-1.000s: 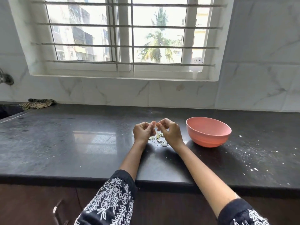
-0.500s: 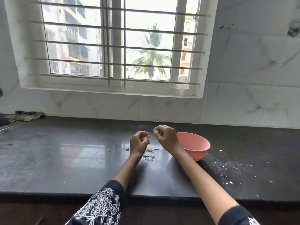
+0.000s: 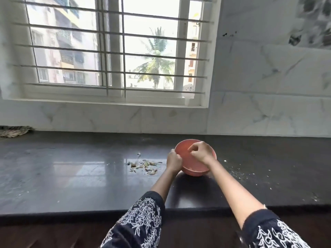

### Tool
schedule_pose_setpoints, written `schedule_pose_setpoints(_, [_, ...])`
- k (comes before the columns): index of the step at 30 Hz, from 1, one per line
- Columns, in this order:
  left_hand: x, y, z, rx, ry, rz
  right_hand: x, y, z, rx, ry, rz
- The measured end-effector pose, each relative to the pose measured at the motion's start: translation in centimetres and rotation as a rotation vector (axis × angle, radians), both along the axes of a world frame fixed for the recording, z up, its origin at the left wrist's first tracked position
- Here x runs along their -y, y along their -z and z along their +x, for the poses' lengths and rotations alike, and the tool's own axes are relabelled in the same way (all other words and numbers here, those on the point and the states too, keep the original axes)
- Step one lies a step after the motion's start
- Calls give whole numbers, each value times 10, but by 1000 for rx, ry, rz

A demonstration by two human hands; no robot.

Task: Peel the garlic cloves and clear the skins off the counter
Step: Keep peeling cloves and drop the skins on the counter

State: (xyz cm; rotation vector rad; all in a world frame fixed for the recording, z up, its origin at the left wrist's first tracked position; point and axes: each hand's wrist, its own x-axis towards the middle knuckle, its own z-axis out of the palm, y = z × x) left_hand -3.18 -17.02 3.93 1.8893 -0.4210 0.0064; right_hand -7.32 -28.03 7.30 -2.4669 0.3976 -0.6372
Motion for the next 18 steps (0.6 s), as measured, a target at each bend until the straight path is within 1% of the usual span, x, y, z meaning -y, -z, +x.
schedule_pose_setpoints(2, [-6,7,0,100,23,-15,3,-5,-6,-58,-13,-35])
schedule_pose_setpoints(5, [-11,15,-1,174,34,-34,3,-12,-10,-145,-59,-57])
schedule_pose_setpoints(8, [-13,18,-4,193,44,-40,0,-17,-12,-343,-127,-143])
schedule_pose_setpoints(10, [-13,18,-4,196,41,-24,-2,-15,-13,-427,-139,-178])
schedule_pose_setpoints(12, [-13,18,-4,187,40,-13,-1,-11,-13,-433,-117,-187])
schedule_pose_setpoints(18, [-9,11,-2,149,40,8,6,-7,-10,-341,-87,-171])
